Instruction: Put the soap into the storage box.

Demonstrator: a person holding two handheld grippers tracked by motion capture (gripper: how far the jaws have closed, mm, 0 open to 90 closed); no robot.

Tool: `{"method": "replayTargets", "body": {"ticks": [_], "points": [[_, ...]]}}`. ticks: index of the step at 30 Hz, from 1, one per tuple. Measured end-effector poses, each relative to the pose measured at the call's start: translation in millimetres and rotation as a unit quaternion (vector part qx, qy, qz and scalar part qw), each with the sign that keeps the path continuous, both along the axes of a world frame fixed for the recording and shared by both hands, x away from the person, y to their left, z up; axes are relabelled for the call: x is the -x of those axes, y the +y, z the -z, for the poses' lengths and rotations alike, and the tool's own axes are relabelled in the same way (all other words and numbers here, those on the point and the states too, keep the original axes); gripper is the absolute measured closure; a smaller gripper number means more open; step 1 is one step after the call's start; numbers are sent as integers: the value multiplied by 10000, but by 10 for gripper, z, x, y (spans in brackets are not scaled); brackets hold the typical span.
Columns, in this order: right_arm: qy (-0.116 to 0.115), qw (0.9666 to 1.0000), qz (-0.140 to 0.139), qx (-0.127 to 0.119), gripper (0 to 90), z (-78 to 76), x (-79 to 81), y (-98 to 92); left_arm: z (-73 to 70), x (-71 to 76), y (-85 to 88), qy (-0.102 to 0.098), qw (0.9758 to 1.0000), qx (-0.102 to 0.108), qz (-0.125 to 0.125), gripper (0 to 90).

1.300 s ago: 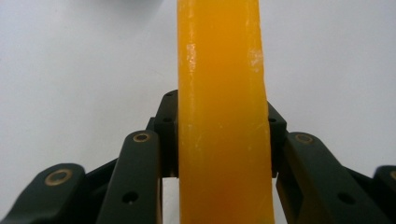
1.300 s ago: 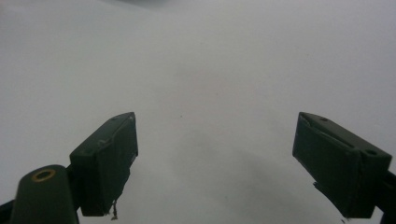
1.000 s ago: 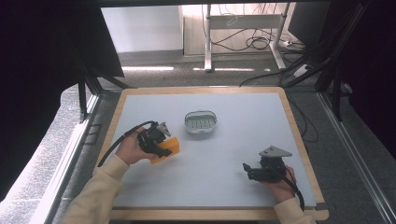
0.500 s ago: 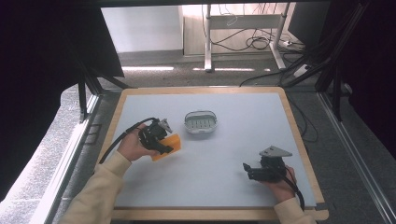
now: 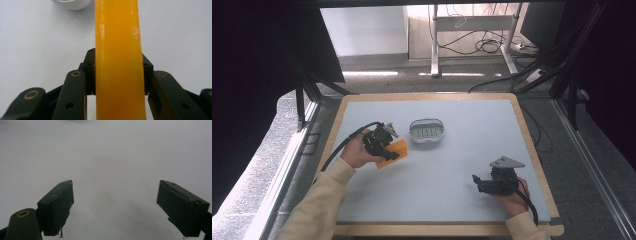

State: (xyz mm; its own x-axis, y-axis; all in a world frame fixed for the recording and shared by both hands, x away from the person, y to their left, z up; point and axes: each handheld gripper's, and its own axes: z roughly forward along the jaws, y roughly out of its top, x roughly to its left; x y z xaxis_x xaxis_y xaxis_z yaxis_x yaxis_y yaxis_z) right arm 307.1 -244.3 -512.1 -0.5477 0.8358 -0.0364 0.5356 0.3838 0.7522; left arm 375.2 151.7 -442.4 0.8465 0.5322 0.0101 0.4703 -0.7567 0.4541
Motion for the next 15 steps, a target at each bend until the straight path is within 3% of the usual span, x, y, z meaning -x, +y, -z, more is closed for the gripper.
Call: {"method": "replayTargets", "body": {"ticks": [15], "points": [[33,10000,18,21,148,9,-7,-4,-84,-94,-37,-67,10000,16,-31,622]]}}
